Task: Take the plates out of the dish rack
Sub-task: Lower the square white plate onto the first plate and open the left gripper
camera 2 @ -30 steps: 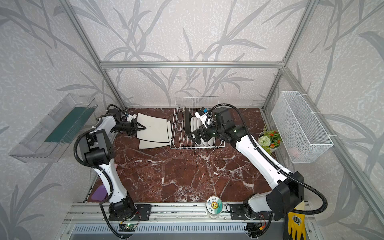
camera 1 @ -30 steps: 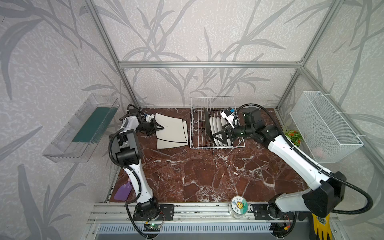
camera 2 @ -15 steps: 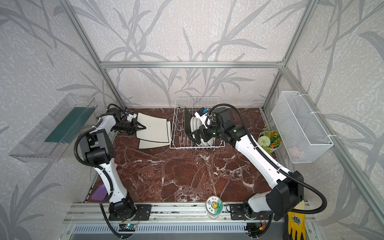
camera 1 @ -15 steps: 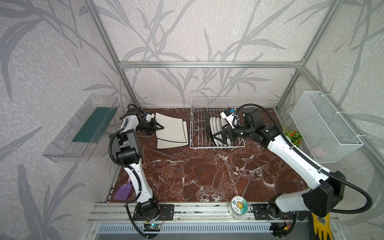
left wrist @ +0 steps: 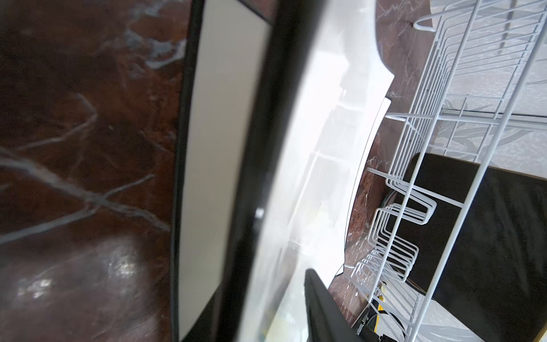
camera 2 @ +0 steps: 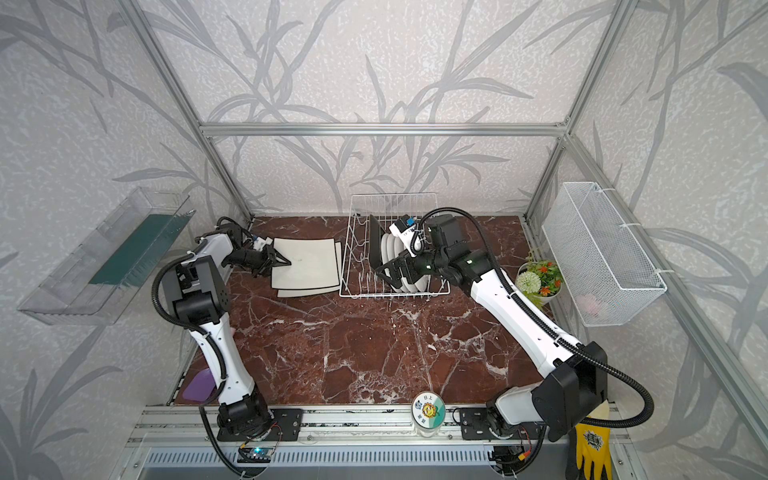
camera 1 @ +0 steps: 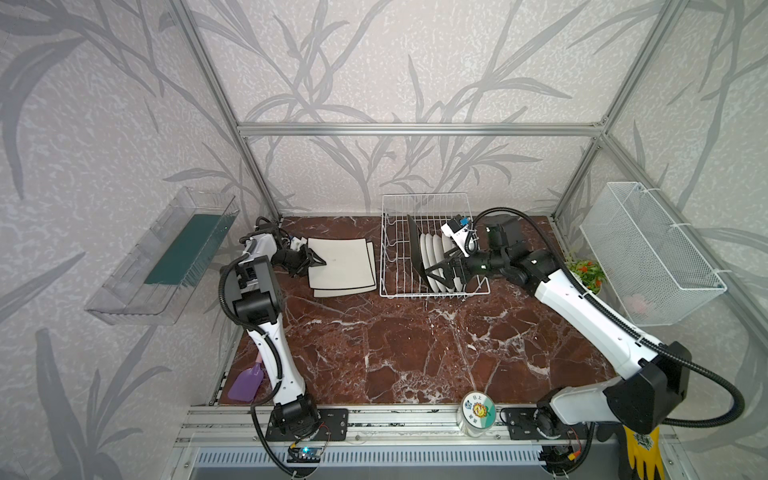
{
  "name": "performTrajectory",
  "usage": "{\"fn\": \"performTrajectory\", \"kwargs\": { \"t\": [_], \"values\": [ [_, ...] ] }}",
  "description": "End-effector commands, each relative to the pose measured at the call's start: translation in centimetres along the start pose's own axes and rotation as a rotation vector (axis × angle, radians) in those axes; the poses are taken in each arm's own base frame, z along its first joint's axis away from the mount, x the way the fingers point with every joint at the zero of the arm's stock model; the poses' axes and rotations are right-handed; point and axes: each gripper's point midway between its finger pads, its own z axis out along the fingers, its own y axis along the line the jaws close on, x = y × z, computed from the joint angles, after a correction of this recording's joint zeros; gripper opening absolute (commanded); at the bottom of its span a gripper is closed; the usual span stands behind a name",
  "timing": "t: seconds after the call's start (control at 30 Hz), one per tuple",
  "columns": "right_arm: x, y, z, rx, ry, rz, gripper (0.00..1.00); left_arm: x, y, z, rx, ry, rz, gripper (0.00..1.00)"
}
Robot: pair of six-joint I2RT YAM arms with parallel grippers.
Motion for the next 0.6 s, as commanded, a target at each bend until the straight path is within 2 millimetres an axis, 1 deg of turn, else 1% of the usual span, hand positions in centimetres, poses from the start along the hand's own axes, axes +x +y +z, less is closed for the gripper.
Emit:
{"fn": "performTrajectory", "kwargs": {
  "t": [0.0, 0.23, 0.57],
  "values": [
    [-1.0, 0.7, -0.7, -0.002, -0.022, -0.021, 0.99, 0.0, -0.9, -0.9, 0.005, -0.001, 0.010, 0.44],
    [-0.9, 0.7, -0.6, -0.004, -0.021, -0.016, 0.99, -0.1, -0.2, -0.7, -0.026, 0.002, -0.003, 0.50],
    [-0.7, 0.7, -0.5, -0.004, -0.014, -0.017, 0.99, -0.4, 0.8, -0.6, -0.056, -0.004, -0.031, 0.54]
  ]
}}
